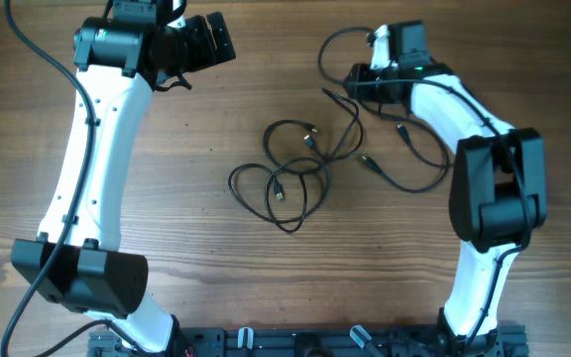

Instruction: Untangle cables

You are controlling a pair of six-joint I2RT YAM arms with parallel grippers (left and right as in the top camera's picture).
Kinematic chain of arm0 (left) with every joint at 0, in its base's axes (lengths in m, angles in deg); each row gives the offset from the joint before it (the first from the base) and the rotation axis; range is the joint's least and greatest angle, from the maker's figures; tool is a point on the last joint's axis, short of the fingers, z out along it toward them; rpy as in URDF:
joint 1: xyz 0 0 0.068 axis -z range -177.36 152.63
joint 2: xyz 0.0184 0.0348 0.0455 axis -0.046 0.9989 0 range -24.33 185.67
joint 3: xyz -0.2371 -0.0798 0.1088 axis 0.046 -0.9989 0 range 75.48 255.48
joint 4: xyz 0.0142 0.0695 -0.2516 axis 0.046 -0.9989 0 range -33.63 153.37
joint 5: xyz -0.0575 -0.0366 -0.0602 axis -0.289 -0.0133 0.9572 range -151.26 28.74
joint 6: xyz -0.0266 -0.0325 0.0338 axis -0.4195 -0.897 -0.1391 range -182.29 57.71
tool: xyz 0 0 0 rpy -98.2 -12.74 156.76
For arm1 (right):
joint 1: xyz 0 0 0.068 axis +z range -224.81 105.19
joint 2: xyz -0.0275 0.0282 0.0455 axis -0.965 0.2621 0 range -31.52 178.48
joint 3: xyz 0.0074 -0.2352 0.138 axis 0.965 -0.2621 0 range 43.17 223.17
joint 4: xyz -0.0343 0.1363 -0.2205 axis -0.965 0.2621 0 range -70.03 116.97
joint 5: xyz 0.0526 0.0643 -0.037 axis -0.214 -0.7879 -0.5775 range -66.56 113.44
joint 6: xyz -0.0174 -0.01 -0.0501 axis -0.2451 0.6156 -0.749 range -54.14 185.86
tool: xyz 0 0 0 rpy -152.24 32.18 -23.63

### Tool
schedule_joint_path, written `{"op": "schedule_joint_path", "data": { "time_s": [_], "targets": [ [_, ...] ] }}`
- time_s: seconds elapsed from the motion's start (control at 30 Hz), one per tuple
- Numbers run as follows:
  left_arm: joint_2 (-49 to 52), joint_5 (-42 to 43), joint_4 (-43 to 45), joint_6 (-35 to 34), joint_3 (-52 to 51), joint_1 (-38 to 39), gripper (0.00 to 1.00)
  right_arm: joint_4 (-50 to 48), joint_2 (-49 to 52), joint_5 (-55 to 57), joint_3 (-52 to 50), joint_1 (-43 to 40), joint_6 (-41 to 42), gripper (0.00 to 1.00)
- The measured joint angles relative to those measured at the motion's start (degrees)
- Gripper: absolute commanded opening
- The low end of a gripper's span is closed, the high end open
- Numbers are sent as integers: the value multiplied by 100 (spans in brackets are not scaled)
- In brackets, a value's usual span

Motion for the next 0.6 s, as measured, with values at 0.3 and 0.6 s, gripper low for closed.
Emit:
{"op": "schedule_joint_path", "data": {
  "time_s": [0.3, 0.6],
  "targets": [
    [0, 0, 0, 0, 0, 0, 100, 739, 0, 1344, 0, 129, -1056, 43],
    [0, -2, -74, 0, 0, 0, 100, 1023, 2, 1172, 0, 129, -2050, 43]
  ]
}}
